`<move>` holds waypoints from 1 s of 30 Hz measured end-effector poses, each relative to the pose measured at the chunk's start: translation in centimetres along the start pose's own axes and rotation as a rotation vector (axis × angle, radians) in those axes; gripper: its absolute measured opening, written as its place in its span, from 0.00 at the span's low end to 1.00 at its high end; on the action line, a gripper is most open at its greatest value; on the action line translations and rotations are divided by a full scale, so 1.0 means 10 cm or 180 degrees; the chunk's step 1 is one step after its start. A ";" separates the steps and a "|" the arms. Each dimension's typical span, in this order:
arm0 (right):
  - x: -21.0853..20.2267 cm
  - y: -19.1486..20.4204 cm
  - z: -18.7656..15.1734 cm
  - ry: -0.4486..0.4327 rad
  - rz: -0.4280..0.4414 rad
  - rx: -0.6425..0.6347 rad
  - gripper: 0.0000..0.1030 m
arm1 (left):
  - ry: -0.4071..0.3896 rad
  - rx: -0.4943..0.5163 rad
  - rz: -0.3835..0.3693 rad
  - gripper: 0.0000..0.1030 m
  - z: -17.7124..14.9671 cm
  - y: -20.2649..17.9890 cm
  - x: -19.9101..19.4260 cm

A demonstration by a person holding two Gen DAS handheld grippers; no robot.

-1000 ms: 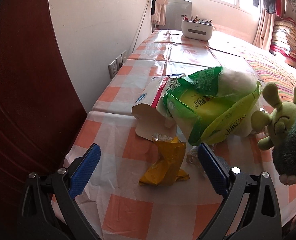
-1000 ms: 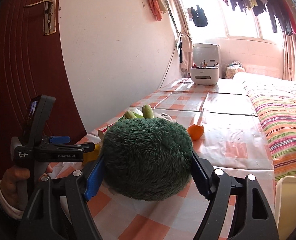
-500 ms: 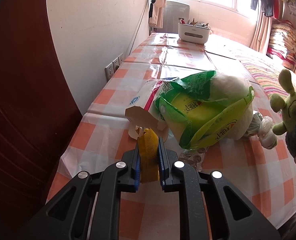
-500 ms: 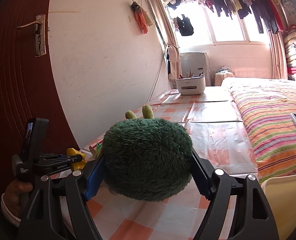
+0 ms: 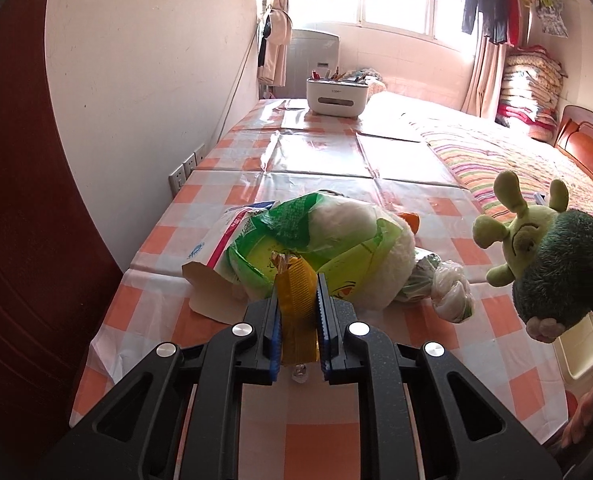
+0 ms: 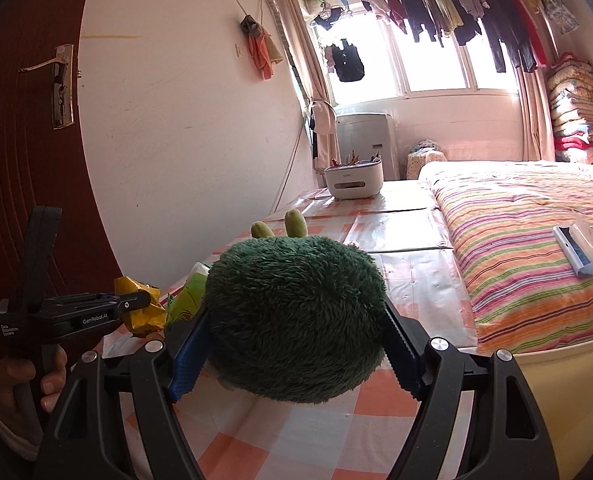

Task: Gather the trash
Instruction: 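Carry the plush toy and yellow wrapper with both tools over the beige bin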

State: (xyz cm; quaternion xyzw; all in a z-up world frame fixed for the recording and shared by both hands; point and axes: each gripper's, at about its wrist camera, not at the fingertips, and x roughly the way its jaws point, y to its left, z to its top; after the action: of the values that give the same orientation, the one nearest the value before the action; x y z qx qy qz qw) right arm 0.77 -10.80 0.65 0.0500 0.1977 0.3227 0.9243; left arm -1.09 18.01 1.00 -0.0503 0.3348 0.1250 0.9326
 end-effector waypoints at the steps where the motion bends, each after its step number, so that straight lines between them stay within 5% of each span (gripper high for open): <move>1: -0.01 -0.01 0.00 -0.0009 -0.0012 0.0000 0.72 | -0.0010 0.0029 -0.0021 0.13 0.01 -0.05 -0.01; 20: -0.25 -0.31 0.00 -0.0142 -0.0407 0.0047 0.73 | -0.0440 0.0403 -0.0579 0.14 0.49 -1.05 -0.39; 30: -0.44 -0.61 -0.09 -0.0141 -0.0749 0.0117 0.73 | -0.0280 0.0585 -0.0839 0.14 0.34 -1.46 -0.26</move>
State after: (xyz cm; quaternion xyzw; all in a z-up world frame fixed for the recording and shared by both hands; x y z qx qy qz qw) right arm 0.84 -18.33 -0.06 0.0505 0.1876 0.2072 0.9588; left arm 2.95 4.05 5.41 -0.0028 0.2941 -0.0275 0.9554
